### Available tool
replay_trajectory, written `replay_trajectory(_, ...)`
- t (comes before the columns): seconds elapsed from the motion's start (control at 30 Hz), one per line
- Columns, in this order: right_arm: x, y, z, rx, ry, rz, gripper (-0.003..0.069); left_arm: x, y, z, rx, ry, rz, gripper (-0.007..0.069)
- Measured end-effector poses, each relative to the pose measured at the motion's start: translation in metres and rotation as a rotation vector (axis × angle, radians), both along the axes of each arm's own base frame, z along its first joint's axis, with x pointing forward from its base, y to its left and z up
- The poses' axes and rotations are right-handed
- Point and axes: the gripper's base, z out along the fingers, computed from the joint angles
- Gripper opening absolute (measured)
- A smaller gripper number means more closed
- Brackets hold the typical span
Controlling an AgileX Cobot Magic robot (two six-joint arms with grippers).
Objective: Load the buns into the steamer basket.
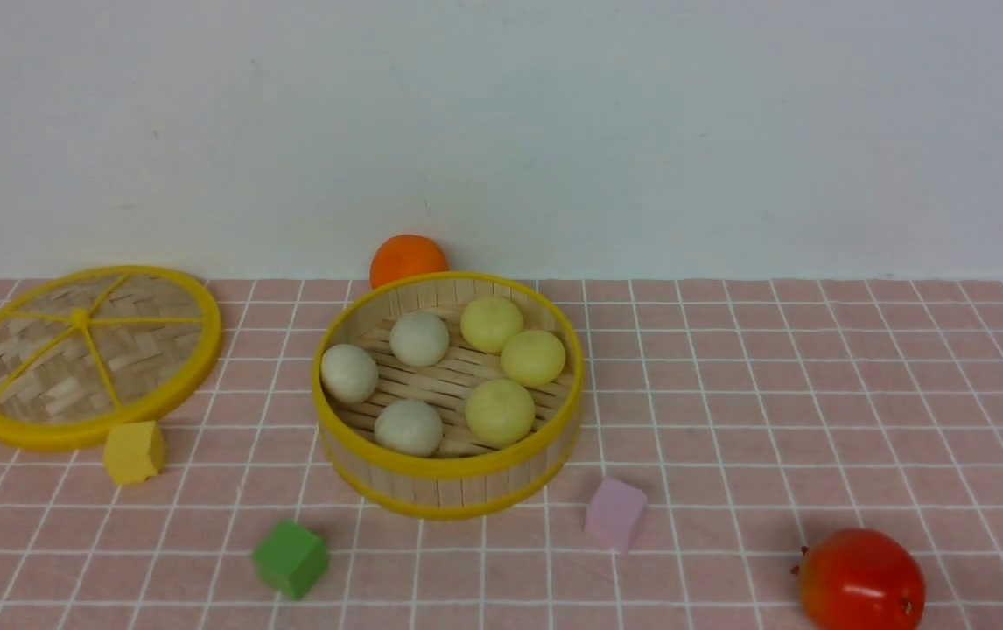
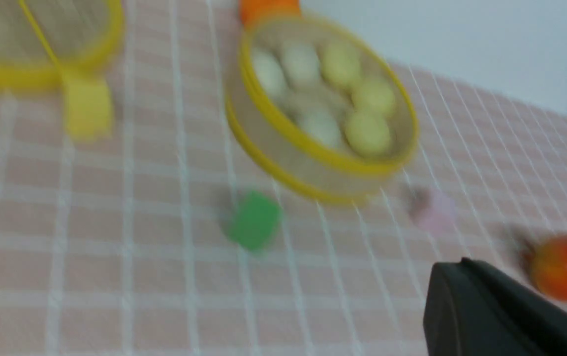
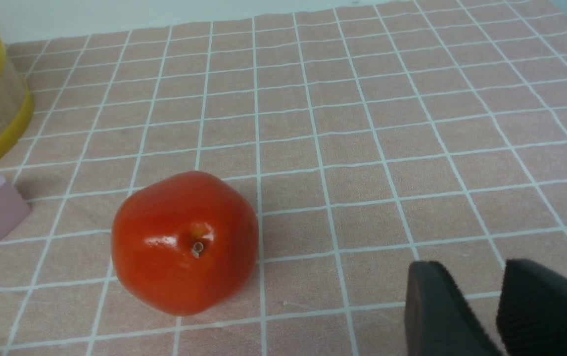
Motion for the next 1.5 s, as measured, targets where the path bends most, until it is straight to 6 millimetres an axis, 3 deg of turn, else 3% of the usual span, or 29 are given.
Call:
replay_trajectory(0.07,0.0,0.0,0.0,0.0,0.0,0.0,0.0238,0.007,0.002,-0.008,0.031,-0.041,0.026,0.0013)
replay_trajectory(0.2,0.0,0.0,0.0,0.0,0.0,0.0,0.0238,0.018,0.005,-0.047,0.116,-0.14,0.07,0.0013)
replay_trajectory(0.23,0.0,0.0,0.0,0.0,0.0,0.0,0.0238,0.018,0.008,-0.077,0.162,-0.167,0.104,0.0013)
replay_trajectory(0.33,0.0,0.0,0.0,0.0,0.0,0.0,0.0238,0.017,0.01,-0.102,0.175,-0.144,0.137,0.0013)
replay_trajectory(0.4,0.0,0.0,0.0,0.0,0.0,0.0,0.0238,0.018,0.012,-0.135,0.183,-0.053,0.18,0.0013)
replay_trajectory(1.5,0.0,0.0,0.0,0.0,0.0,0.0,0.0238,0.019,0.017,-0.137,0.259,-0.066,0.226,0.0013)
